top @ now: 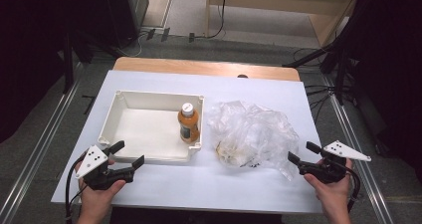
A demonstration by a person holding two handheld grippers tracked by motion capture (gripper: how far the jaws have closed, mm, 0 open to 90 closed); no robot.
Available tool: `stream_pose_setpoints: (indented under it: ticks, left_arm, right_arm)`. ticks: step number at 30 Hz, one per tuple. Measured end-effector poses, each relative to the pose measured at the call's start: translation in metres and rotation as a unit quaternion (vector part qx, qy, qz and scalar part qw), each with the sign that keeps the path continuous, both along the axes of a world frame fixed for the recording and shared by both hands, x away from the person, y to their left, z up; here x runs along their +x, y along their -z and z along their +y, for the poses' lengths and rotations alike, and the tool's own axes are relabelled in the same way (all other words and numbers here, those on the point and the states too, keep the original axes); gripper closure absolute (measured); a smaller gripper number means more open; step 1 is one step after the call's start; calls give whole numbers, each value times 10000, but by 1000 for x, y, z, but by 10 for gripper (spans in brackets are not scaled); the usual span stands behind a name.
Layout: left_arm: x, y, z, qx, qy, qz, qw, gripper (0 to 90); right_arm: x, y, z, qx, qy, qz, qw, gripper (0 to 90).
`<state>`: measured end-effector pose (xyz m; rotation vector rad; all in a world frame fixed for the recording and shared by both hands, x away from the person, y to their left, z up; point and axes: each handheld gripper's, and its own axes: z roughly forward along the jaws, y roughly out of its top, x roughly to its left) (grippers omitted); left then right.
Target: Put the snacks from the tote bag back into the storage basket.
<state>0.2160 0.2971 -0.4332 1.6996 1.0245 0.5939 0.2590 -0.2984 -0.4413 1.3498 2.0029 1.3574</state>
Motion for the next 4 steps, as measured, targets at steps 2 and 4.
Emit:
stream_pose_setpoints:
  ticks: [2, 4]
  left_arm:
    - [0, 0, -1, -7, 1, -6, 10000, 140]
    - [1, -1, -1, -11, 2, -10, 10000, 141]
  right_arm:
    - [-2, 1, -3, 34, 41, 13, 10000, 145]
    - [-2, 0, -3, 64, 65, -14, 10000, 145]
